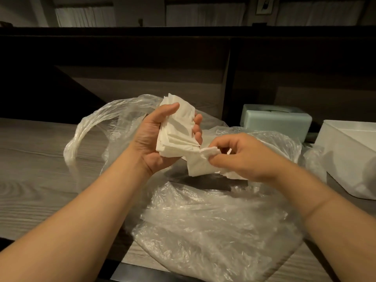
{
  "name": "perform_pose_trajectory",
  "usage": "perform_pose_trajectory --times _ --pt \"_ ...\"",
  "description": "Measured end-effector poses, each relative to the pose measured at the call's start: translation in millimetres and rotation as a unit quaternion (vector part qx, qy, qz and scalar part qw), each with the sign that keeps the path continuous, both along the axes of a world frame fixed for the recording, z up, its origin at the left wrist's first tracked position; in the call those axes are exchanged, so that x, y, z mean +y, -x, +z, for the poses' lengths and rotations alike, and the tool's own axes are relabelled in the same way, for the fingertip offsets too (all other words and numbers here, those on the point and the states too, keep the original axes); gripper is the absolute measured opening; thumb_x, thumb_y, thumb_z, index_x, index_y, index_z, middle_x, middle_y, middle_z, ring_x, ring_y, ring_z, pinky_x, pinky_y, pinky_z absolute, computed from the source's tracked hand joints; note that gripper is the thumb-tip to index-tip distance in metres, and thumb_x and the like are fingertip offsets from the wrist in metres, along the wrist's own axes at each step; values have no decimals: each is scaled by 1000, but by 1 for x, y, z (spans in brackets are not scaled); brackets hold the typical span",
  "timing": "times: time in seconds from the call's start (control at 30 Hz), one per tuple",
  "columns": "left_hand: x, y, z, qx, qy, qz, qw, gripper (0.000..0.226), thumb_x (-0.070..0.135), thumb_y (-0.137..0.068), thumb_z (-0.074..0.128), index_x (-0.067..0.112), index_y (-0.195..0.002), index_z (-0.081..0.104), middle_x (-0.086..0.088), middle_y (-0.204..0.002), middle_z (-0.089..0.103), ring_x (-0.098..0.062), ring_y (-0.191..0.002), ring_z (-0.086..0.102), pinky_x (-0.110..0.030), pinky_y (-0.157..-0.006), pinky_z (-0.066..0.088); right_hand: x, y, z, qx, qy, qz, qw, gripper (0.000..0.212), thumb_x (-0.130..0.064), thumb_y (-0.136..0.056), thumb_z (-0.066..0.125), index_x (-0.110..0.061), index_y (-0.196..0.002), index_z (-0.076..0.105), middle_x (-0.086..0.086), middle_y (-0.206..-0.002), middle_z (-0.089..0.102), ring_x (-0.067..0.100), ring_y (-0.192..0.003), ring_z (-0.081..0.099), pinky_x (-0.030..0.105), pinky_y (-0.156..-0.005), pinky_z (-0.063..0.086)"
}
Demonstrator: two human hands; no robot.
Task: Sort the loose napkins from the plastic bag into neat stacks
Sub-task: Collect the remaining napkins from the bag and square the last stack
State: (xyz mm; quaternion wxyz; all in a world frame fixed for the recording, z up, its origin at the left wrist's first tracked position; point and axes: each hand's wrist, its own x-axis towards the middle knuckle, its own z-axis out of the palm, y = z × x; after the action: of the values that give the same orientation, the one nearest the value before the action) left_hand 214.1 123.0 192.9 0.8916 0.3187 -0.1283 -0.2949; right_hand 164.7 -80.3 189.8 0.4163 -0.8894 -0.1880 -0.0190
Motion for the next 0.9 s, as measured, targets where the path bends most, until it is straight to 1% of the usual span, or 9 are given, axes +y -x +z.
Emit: perform_pose_trajectory --times 0.1,0.2,0.3,0.33,0.4,0.47,0.6,0.77,0.9 --pt "1 -3 1 7 -1 17 1000 45 18 -83 66 3 -126 59 -10 -106 66 -23 -89 63 -37 -87 55 -11 0 7 50 -65 39 996 6 -14 -86 73 -15 -87 79 5 -90 74 21 -84 67 37 -84 54" --pt "-1 -3 2 -7 -35 50 998 42 14 -85 64 3 -126 62 -10 -105 70 -26 -91 68 -43 -98 53 -19 0 11 103 -157 72 980 44 -20 -70 74 0 -109 74 17 -112 73 35 -104 65 39 -97 53" --pt "-4 3 3 -29 -77 62 995 36 21 -87 64 5 -119 68 -13 -105 72 -29 -94 70 -49 -96 55 -16 -2 13 125 -250 60 958 69 -26 -67 77 9 -125 63 26 -125 65 41 -113 61 50 -105 48" --pt "-6 5 3 -39 -93 47 994 35 26 -88 63 4 -114 73 -14 -106 73 -31 -95 71 -52 -92 57 -12 -2 12 126 -280 37 951 64 -23 -70 78 9 -123 63 26 -121 65 40 -109 58 54 -103 47" --pt "-6 7 1 -51 -132 20 990 40 36 -87 64 5 -107 79 -16 -110 75 -34 -95 74 -51 -84 62 -3 -3 9 133 -331 -24 934 32 -18 -81 76 1 -106 70 17 -109 64 33 -102 53 49 -94 44" --pt "-7 8 -1 -51 -167 15 985 46 44 -85 65 10 -114 75 -14 -108 76 -32 -93 75 -47 -79 63 5 -3 6 144 -340 -72 927 12 -18 -88 70 -9 -97 70 11 -105 61 30 -99 51 44 -89 43" --pt "-9 7 -1 -45 -198 16 979 49 52 -85 66 16 -117 75 -11 -108 75 -30 -94 75 -45 -79 62 13 -3 5 149 -354 -123 915 9 -21 -90 70 -13 -95 70 6 -95 61 25 -89 51 39 -81 45" --pt "-13 7 -4 -51 -203 -15 978 58 61 -90 56 11 -100 83 -16 -109 75 -34 -94 74 -51 -85 61 21 2 4 155 -385 -124 902 11 -16 -95 64 -10 -103 70 -5 -62 64 9 -53 50 36 -69 47" --pt "-15 9 -4 -55 -197 -35 978 65 65 -83 60 8 -104 82 -19 -111 72 -35 -95 70 -50 -90 58 28 4 0 103 -362 -158 913 16 -18 -98 64 -15 -114 63 5 -88 69 7 -47 55 27 -48 48"
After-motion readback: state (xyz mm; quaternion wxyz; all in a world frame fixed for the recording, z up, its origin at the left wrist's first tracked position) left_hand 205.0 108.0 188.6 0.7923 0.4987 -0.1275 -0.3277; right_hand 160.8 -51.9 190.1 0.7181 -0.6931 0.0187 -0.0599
